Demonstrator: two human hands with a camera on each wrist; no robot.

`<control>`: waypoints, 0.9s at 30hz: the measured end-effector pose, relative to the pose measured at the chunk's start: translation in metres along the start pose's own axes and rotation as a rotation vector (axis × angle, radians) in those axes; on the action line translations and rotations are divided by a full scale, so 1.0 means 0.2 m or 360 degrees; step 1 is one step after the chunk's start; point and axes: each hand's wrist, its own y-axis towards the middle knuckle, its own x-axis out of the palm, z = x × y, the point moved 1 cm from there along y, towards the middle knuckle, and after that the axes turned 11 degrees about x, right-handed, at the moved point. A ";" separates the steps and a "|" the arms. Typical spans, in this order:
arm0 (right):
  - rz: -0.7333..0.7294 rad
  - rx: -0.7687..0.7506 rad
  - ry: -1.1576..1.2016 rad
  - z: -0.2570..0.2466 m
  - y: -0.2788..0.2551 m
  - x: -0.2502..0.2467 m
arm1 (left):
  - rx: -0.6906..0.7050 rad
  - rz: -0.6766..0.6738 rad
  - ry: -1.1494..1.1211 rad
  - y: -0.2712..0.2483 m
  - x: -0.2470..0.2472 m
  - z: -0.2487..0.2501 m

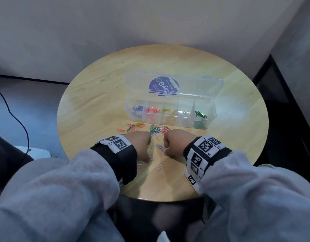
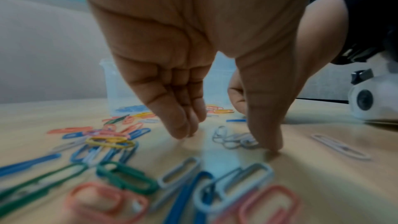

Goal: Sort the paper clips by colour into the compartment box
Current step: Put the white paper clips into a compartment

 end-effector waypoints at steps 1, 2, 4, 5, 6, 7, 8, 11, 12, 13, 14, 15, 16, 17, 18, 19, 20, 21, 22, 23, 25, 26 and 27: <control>-0.0005 0.0013 -0.0009 0.00 0.00 0.00 | -0.0036 -0.0014 0.0029 0.00 0.00 0.00; -0.0010 0.0021 -0.0019 0.00 0.00 0.00 | -0.0060 -0.0036 0.0053 0.00 -0.01 0.01; -0.0027 0.0027 -0.0044 0.00 0.00 0.01 | -0.0073 -0.0062 0.0073 0.01 -0.01 0.02; -0.0036 0.0031 -0.0057 -0.01 0.00 0.02 | -0.0071 -0.0063 0.0081 0.01 -0.01 0.03; -0.0044 0.0033 -0.0067 -0.01 -0.01 0.02 | -0.0068 -0.0066 0.0094 0.01 -0.01 0.03; -0.0054 0.0035 -0.0075 -0.01 -0.01 0.02 | -0.0063 -0.0070 0.0106 0.01 -0.01 0.04; -0.0062 0.0033 -0.0089 -0.01 -0.02 0.02 | -0.0058 -0.0075 0.0116 0.01 0.00 0.05; -0.0053 0.0019 -0.0131 -0.01 -0.02 0.02 | -0.0051 -0.0101 0.0122 0.01 0.00 0.06; -0.0052 0.0007 -0.0145 0.00 -0.03 0.01 | -0.0048 -0.0106 0.0118 0.01 0.00 0.07; -0.0059 -0.0012 -0.0162 0.00 -0.04 0.01 | -0.0047 -0.0110 0.0115 0.01 0.00 0.07; -0.0070 -0.0036 -0.0177 0.00 -0.04 0.01 | -0.0045 -0.0116 0.0120 0.01 0.00 0.08; -0.0084 -0.0056 -0.0180 0.01 -0.05 0.01 | -0.0044 -0.0121 0.0130 0.01 0.01 0.08; -0.0089 -0.0066 -0.0146 0.02 -0.05 0.00 | -0.0041 -0.0119 0.0139 0.01 0.01 0.09; -0.0089 -0.0058 -0.0077 0.03 -0.06 -0.01 | -0.0036 -0.0113 0.0139 0.01 0.01 0.09; -0.0080 -0.0047 0.0019 0.05 -0.07 -0.02 | -0.0032 -0.0110 0.0137 0.01 0.01 0.09; -0.0068 -0.0028 0.0126 0.07 -0.07 -0.03 | -0.0026 -0.0112 0.0133 0.01 0.01 0.09; -0.0064 -0.0015 0.0246 0.10 -0.06 -0.03 | -0.0018 -0.0113 0.0126 0.01 0.01 0.09; -0.0082 -0.0004 0.0408 0.13 -0.05 -0.04 | -0.0012 -0.0107 0.0108 0.01 0.01 0.08; -0.0131 0.0003 0.0621 0.15 -0.04 -0.04 | -0.0013 -0.0097 0.0072 0.00 0.01 0.08; -0.0216 0.0007 0.0868 0.18 -0.04 -0.04 | -0.0018 -0.0082 0.0012 0.00 0.00 0.07; -0.0446 -0.0004 0.1376 0.21 -0.03 -0.03 | -0.0035 -0.0044 -0.0269 -0.01 -0.02 0.04; -0.0556 -0.0018 0.1579 0.22 -0.03 -0.03 | -0.0038 -0.0020 -0.0518 -0.02 -0.04 0.01; -0.0644 -0.0032 0.1725 0.22 -0.03 -0.03 | -0.0048 0.0003 -0.0792 -0.02 -0.05 -0.01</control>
